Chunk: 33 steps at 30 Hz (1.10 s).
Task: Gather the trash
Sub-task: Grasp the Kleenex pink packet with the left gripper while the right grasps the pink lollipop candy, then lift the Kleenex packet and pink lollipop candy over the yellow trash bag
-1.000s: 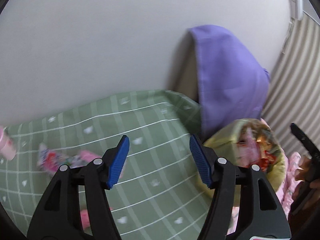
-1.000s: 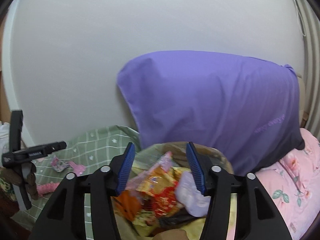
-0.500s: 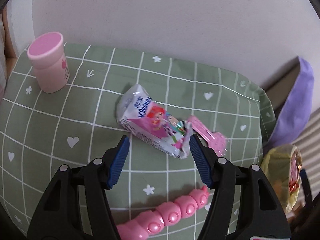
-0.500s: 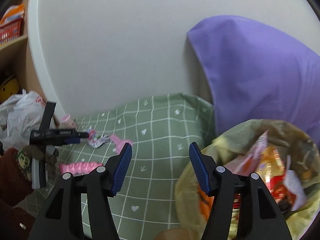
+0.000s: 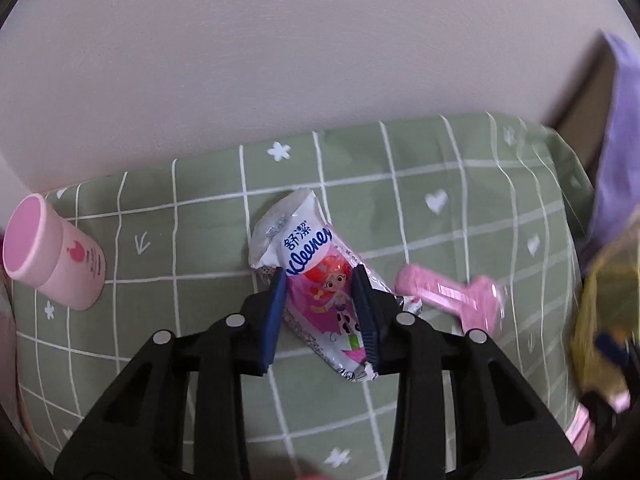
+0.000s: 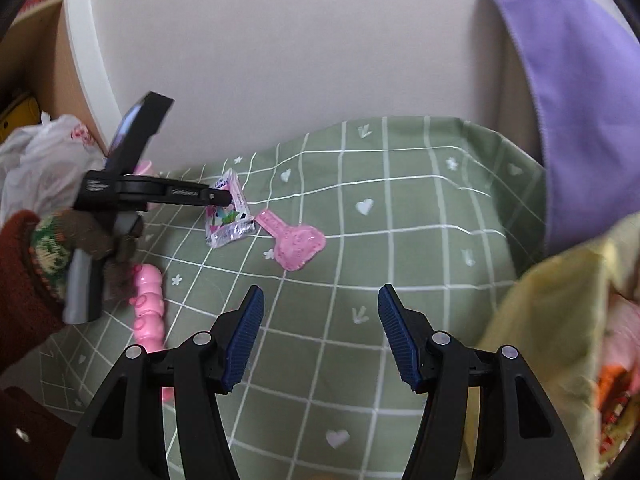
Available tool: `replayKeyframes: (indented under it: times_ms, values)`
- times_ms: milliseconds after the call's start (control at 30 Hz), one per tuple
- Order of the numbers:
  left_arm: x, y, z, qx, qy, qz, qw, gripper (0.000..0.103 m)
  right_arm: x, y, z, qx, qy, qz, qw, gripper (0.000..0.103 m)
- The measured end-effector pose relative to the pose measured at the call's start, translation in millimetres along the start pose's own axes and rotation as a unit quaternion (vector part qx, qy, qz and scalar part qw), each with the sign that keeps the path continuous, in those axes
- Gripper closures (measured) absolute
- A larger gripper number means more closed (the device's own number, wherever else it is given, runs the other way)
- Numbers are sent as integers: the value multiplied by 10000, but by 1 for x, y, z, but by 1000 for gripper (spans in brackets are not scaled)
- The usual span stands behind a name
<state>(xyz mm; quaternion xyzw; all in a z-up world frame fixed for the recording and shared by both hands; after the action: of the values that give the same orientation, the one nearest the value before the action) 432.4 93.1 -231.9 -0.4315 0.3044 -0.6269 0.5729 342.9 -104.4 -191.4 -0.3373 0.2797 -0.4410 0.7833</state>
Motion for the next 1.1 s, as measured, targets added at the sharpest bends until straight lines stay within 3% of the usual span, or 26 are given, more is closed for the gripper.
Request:
replayKeyframes:
  times_ms: [133,200,267,400,533,767,967,1100]
  values:
    - [-13,-16,-27,-145,190,-219,9995,72,-11,26,11,-141,-285,-187,9993,47]
    - [-21,-26,-37,-157,93,-380,9991,72,-15,43,20,-175,-309,-75,9993,47]
    - [-30,-36,-40,-89,-108,-518,9986,66,-21,57,29,-179,-269,63,9995,47]
    - [-44,-57,-47,106,-332,-732,9967,58,-26,91,43,-282,-312,-56,9991,47]
    - [-45,-62,-46,156,-423,-798,9958,52,-33,112,41,-551,-420,2,9976,60]
    - [-27,-41,-39,-5,-444,-659,9968,46,-44,79,25,-440,-512,93,9977,61]
    - [-17,-28,-46,-296,-672,-483,9961,46,-25,40,7,-289,14,202,9994,60]
    - [-1,-13,-56,-434,-448,-4,9981,46,-14,20,-6,-188,265,159,9993,60]
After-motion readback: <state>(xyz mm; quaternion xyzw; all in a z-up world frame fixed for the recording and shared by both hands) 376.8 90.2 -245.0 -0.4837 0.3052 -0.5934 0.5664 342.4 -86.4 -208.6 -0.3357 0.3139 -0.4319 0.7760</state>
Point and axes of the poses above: each gripper's, at about its wrist camera, not at the fingertips, and y roughly the way its jaws point, x to its right, z to its top, the point moved 10 cm from there along y, roughly the way its jaws point, and after that the axes turned 4 degrees about -x, right-handed, at the moved point
